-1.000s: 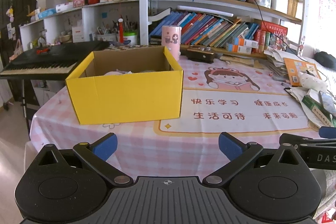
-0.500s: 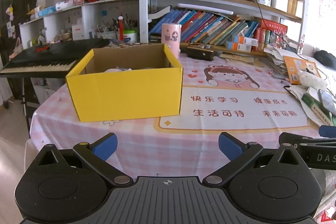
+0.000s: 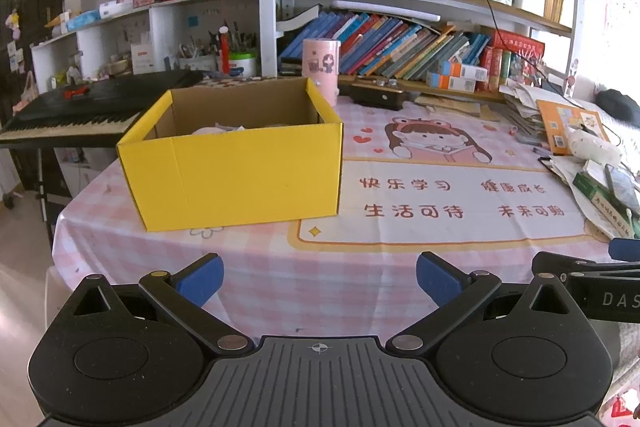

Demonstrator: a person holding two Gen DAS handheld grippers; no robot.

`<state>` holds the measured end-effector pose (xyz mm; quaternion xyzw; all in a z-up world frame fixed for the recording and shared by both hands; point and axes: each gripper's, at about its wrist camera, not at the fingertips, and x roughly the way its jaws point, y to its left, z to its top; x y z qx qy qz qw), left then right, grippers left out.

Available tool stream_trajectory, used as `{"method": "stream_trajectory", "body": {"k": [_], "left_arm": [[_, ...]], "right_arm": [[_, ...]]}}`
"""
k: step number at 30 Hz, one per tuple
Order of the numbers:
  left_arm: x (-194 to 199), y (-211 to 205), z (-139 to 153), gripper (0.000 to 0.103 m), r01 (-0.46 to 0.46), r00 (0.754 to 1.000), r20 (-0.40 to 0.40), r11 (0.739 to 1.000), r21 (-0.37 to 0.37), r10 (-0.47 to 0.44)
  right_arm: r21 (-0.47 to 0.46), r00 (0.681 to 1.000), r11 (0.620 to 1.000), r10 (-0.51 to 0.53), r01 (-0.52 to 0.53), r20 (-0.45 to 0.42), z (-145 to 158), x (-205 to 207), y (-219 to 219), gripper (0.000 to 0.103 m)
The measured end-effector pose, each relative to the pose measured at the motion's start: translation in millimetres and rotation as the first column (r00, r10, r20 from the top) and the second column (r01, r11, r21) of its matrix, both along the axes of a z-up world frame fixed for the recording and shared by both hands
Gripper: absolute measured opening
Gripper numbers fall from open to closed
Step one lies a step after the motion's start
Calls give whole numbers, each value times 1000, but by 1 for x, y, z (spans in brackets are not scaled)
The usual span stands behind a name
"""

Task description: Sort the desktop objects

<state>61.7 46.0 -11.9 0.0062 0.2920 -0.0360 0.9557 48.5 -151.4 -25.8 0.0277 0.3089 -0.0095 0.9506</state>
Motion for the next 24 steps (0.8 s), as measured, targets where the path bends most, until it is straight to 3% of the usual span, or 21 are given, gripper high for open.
{"method": "stream_trajectory", "body": {"k": [24], "left_arm": [[8, 4, -6, 103, -2, 999, -35, 1000, -20, 1]], "right_arm": [[1, 1000, 1000, 2, -2, -27, -5, 6, 1, 103]]}}
